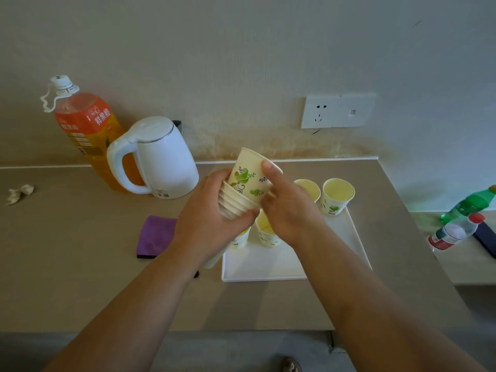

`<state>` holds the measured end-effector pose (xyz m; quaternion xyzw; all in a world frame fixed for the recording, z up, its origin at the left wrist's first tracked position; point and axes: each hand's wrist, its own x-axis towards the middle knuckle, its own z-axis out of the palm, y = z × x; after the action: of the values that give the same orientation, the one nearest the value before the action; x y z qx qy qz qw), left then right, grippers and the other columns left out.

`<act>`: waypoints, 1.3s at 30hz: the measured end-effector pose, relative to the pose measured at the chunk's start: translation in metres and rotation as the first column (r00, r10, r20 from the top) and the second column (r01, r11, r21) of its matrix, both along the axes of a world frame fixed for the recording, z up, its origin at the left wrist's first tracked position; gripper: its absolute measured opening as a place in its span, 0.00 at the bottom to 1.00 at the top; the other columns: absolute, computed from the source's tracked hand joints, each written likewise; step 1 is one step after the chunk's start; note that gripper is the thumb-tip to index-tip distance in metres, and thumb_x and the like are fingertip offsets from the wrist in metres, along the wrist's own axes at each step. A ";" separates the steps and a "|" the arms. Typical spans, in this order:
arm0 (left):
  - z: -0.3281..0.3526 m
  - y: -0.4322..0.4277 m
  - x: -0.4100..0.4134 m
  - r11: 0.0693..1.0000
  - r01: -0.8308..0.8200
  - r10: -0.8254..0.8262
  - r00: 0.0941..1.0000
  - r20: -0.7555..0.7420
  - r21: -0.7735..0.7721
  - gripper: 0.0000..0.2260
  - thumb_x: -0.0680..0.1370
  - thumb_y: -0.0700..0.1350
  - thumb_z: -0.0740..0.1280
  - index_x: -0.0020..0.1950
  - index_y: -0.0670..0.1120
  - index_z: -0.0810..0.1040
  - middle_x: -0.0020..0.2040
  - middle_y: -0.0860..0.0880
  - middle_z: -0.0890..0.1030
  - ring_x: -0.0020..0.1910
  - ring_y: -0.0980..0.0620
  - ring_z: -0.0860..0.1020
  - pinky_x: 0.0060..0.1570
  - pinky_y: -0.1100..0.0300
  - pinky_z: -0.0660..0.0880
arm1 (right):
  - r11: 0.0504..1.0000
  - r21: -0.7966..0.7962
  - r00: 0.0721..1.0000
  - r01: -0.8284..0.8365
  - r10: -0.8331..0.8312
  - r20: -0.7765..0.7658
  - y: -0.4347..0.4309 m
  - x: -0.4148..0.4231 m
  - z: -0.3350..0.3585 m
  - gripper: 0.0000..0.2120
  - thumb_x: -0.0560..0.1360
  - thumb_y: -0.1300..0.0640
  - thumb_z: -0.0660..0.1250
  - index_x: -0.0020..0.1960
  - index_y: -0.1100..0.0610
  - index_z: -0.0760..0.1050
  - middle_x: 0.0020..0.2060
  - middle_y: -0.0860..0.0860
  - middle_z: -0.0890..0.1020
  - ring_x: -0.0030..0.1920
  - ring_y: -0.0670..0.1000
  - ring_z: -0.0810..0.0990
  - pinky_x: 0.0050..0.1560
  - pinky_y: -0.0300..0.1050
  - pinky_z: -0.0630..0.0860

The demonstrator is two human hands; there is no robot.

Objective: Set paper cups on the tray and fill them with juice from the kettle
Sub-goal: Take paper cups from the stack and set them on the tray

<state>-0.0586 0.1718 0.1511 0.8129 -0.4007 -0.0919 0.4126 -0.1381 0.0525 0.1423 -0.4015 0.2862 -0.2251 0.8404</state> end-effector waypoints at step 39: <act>-0.014 -0.016 0.017 0.985 0.163 -0.153 0.975 -0.163 0.051 0.40 0.58 0.64 0.78 0.66 0.58 0.66 0.59 0.65 0.75 0.55 0.73 0.71 0.48 0.78 0.66 | 0.821 -0.551 0.863 -0.149 -0.164 -0.477 -0.069 -0.083 -0.155 0.34 0.63 0.60 0.76 0.65 0.51 0.68 0.57 0.46 0.78 0.58 0.45 0.77 0.62 0.50 0.74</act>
<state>-0.0417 0.1557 0.1369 0.7813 -0.4271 -0.2014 0.4082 -0.2208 -0.0169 -0.0127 -0.6775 0.4167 -0.1908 0.5753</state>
